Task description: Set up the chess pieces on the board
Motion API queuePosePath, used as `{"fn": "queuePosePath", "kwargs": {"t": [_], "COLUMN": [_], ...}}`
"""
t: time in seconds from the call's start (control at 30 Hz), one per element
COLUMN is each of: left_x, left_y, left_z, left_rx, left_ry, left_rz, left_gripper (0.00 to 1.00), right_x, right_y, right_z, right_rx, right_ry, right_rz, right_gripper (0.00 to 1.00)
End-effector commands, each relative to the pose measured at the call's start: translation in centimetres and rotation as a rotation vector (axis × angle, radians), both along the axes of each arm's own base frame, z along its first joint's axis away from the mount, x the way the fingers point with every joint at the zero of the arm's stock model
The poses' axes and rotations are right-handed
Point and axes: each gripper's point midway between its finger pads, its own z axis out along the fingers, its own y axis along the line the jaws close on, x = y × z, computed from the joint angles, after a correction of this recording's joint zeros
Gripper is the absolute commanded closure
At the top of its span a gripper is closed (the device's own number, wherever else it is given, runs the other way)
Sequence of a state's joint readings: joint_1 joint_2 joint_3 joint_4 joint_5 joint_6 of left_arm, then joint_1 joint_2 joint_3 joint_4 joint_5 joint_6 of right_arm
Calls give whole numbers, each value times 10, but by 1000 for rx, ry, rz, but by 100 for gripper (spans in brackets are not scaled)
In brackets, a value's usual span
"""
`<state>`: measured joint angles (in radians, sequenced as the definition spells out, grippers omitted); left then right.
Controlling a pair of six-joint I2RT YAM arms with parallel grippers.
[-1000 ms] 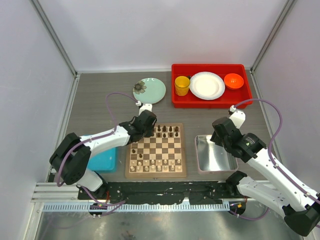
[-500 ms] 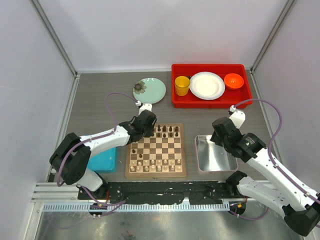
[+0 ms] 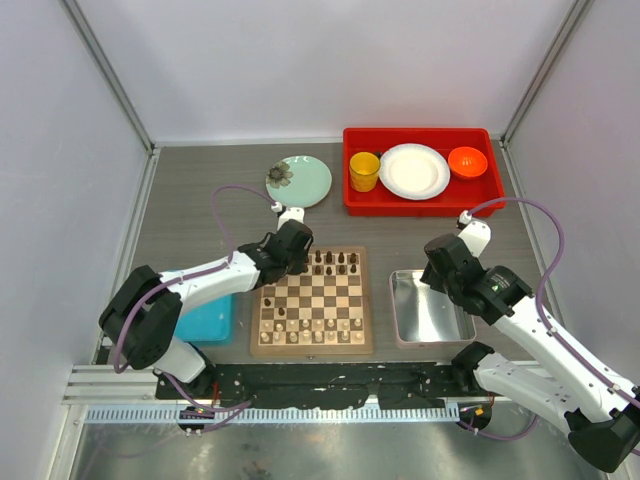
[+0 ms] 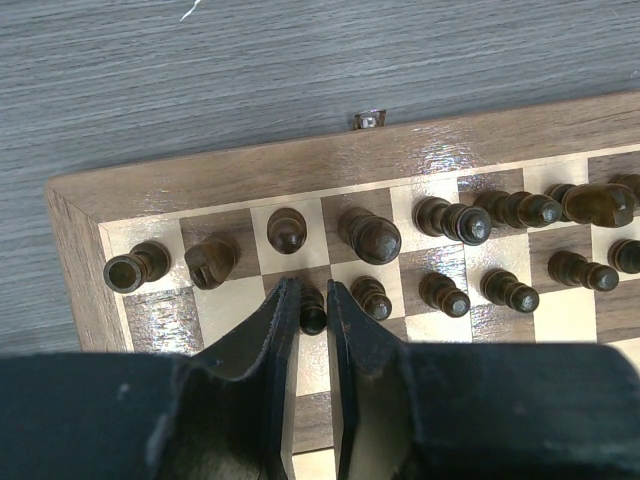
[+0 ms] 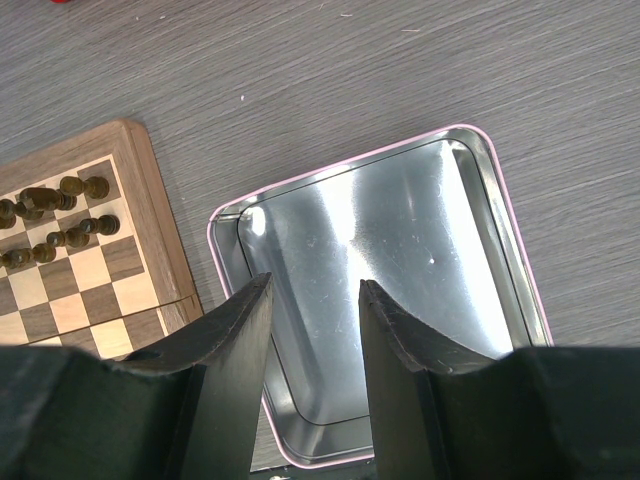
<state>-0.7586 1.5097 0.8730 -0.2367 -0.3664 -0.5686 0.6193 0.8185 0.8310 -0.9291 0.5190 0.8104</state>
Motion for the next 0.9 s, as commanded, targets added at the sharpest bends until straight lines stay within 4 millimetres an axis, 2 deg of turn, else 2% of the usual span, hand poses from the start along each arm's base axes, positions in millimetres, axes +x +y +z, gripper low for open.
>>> {"fn": "queuePosePath", "kwargs": {"t": [0.0,0.5,0.73,0.87], "left_x": [5,5,4,1], "left_y": [-1,2,6,12], "left_z": [7,10,25,43], "left_rx": [-24,-18,-21,-32], "left_ry": [-25,-35,-55,-77], "left_rz": [14,21,30,43], "left_gripper": [80,72,66,63], "right_x": [4,4,4,4], "right_y": [-5,-5,-5,-5], "right_z": [7,7,7,7], "right_rx": [-16,-17,-14,-15], "right_ry": [-27,-26,-28,-28], "right_rz": [-19,-19,-20,-18], "right_gripper": [54,55,55,55]}}
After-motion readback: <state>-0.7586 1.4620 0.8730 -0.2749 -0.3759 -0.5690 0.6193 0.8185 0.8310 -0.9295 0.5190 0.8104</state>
